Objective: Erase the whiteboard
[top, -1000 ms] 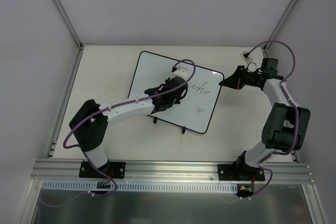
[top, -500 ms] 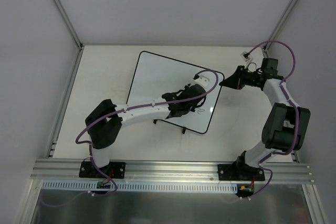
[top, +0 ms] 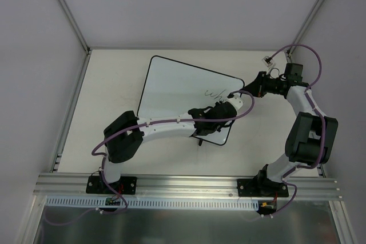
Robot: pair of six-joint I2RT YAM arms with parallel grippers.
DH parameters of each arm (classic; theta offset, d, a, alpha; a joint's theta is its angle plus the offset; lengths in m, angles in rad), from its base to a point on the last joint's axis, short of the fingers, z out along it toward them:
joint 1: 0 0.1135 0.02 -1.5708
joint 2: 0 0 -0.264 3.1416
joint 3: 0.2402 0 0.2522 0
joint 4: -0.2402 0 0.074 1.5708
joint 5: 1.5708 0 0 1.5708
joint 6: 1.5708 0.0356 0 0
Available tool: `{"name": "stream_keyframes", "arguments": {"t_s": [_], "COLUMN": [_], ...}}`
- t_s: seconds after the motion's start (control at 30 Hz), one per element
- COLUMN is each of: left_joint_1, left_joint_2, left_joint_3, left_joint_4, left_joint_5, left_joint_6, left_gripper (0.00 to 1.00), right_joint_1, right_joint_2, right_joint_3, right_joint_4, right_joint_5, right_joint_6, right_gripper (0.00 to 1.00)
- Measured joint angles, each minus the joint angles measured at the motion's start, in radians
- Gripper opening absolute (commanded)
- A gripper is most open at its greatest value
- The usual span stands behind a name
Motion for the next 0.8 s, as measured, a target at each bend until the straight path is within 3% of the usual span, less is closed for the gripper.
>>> {"name": "stream_keyframes", "arguments": {"t_s": [0.8], "left_joint_1": [-0.055], "left_joint_2": [-0.011], "left_joint_3": [-0.067], "left_joint_4": [-0.073], "left_joint_5": [-0.004], "left_joint_6": [0.124], "left_gripper": [0.00], "right_joint_1": [0.001], "right_joint_2": [0.000], "right_joint_3": [0.000], "right_joint_4": [0.001], "right_joint_5": [-0.003], "right_joint_6": [0.000], "right_gripper": [0.00]}}
